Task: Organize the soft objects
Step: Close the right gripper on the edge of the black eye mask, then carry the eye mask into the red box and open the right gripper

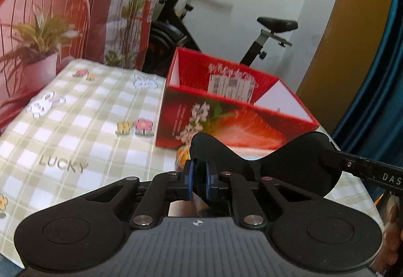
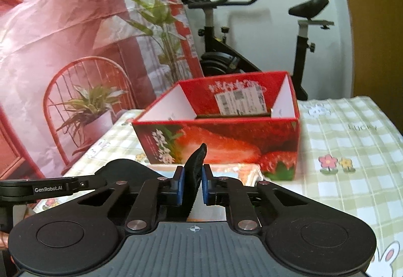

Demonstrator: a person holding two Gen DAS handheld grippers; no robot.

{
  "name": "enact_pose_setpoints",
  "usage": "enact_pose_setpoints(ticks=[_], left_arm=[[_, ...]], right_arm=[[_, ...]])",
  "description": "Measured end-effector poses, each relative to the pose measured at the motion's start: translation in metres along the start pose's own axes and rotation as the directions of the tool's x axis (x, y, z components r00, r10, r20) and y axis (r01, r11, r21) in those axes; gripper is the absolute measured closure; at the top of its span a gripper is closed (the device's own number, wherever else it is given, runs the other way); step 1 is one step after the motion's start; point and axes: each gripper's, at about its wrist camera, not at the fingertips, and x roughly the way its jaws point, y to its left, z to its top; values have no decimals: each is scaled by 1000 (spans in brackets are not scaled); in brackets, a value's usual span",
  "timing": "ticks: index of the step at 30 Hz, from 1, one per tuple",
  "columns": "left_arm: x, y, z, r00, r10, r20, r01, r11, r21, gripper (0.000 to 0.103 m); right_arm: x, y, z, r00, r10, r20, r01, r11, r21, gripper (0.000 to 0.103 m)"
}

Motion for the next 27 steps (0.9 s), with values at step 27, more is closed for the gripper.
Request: enact_pose_setpoints(ticks=[27], left_arm=[[137, -44, 143, 996, 85, 11, -85, 990, 115, 93]], right_arm=[[142, -40, 134, 995, -94, -27, 91, 990, -111, 91]])
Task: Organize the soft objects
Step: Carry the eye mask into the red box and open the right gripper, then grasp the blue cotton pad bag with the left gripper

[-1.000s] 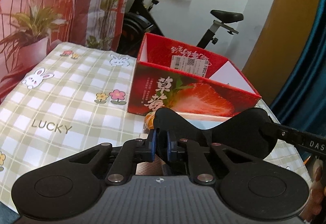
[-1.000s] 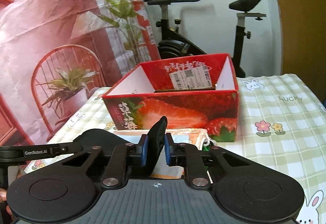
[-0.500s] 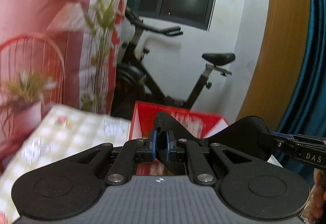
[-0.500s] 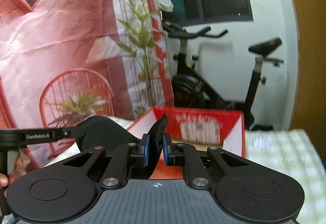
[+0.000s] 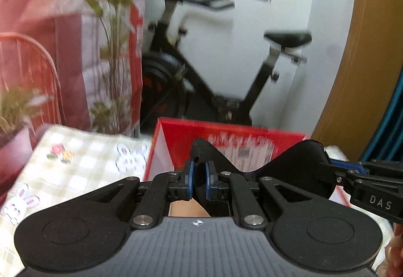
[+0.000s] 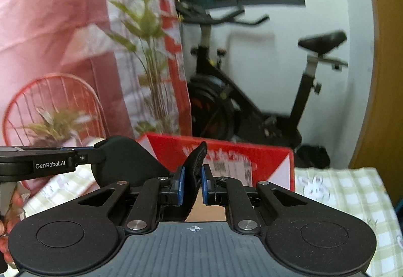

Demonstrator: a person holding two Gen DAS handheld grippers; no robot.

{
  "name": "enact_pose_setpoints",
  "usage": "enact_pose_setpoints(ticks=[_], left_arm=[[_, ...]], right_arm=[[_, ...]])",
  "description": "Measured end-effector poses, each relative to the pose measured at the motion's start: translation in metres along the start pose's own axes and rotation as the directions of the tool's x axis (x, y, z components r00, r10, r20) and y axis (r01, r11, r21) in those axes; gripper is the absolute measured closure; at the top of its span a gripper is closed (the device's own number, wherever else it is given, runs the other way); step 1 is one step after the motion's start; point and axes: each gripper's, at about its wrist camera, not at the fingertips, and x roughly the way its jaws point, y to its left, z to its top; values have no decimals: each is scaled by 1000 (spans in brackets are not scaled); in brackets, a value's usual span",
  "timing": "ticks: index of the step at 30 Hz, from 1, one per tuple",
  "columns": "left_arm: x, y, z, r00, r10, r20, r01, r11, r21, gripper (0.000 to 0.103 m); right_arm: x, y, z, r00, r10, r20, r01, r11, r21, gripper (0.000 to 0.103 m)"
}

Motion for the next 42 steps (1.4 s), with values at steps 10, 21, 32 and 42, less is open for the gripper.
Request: enact_pose_setpoints(ticks=[10, 21, 32, 42], left_arm=[[45, 1, -25, 973, -41, -227, 53, 997, 47, 93], [40, 3, -34, 964, -64, -257, 80, 996, 50, 92], [-11, 7, -17, 982, -85, -169, 95, 994, 50, 87], [-79, 11, -56, 974, -149, -169, 161, 985, 61, 73]], right_arm=[[57, -8, -27, 969, 14, -245, 8, 996, 90, 91], [61, -8, -39, 957, -49, -286, 80, 992, 95, 84], [10, -18, -36, 978, -119, -171, 132, 989, 63, 68], [-63, 16, -61, 998, 7, -64, -4, 999, 49, 67]])
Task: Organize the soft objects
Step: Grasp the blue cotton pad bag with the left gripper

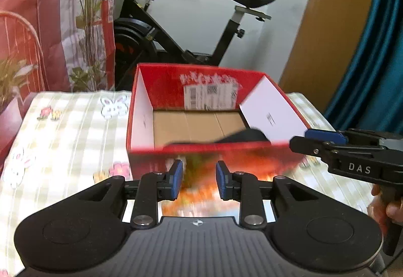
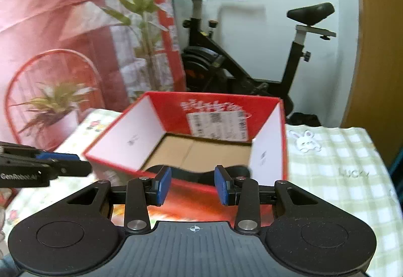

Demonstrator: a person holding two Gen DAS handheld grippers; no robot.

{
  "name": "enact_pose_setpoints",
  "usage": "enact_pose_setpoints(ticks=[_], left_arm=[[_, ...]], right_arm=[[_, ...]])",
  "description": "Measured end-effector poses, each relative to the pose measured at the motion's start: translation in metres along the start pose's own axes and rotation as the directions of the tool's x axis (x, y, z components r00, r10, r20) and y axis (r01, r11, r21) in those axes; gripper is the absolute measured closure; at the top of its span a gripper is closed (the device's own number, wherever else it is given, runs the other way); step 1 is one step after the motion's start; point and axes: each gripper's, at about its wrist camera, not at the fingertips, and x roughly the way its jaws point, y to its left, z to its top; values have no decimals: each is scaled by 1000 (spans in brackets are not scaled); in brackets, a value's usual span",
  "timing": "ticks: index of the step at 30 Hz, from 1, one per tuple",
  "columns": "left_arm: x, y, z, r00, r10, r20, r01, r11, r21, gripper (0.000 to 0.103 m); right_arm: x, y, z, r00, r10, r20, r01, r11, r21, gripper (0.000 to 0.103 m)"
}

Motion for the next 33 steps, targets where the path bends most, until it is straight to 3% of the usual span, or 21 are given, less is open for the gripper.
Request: enact_pose_setpoints(ticks=[6, 8, 15, 20, 33], left_arm=[[-15, 1, -48, 999, -22, -33, 20, 998, -65, 70], [-15, 3, -60, 999, -27, -43, 22, 995, -96, 63], [-9, 7, -91, 997, -40, -69, 27, 984, -178, 63], [-7, 8, -107, 996, -51, -73, 35, 978, -206, 55], [13, 3, -119, 989, -121, -88, 97, 966, -240, 56]], right_arm=[[-18, 17, -45, 999, 33, -28, -32, 999, 27, 67], [-21, 21, -60, 998, 29, -47, -27, 999, 35, 66], [-30, 21, -101, 995, 5, -97, 3, 997, 82, 58], [-27, 18, -113, 991, 18, -133, -4, 994, 105, 54], [-13, 24, -123, 980, 70, -186, -48, 992, 121, 55]])
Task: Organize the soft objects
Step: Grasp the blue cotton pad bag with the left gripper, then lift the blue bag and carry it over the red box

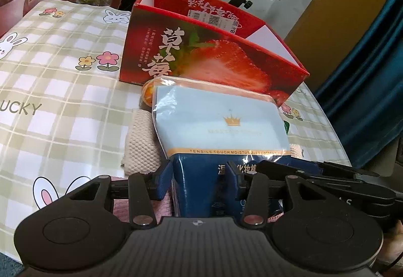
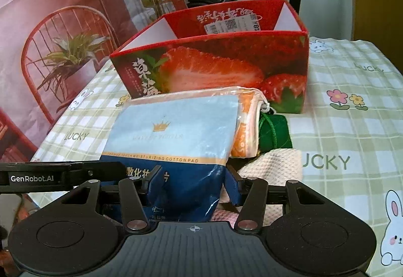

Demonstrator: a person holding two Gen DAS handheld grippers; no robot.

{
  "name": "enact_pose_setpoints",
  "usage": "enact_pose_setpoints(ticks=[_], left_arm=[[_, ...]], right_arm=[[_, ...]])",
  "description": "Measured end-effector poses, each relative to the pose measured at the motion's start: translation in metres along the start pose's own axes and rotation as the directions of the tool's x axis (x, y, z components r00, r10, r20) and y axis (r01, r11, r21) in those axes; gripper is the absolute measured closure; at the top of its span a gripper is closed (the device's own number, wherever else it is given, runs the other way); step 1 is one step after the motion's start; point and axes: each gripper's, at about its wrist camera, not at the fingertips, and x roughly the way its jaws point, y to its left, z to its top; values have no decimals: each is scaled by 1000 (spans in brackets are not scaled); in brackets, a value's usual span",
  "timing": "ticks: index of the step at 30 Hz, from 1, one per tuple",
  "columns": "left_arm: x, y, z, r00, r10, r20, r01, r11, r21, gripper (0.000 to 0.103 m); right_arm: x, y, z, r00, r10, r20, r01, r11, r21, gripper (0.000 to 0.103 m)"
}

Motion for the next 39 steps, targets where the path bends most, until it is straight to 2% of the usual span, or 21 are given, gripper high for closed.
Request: enact_pose_setpoints(ticks=[13, 26, 33, 39], left_arm=[[-7, -4, -1, 1000, -10, 23, 10, 1000, 18, 59], [-32, -19, 10, 993, -23, 115, 12, 995, 95, 59], [-47, -29, 27, 985, -27, 170, 5, 992, 128, 59], [-54, -35, 57, 978, -42, 206, 17, 993, 121, 59]], right_arm=[[-5, 2, 1, 1000, 20, 21, -20, 1000, -9, 62], [-26, 12, 17, 994, 42, 98, -37, 998, -46, 62], [-41, 20, 37, 987, 46, 151, -32, 995, -91, 62], [-49, 26, 68, 979, 58, 195, -36, 992, -117, 62]])
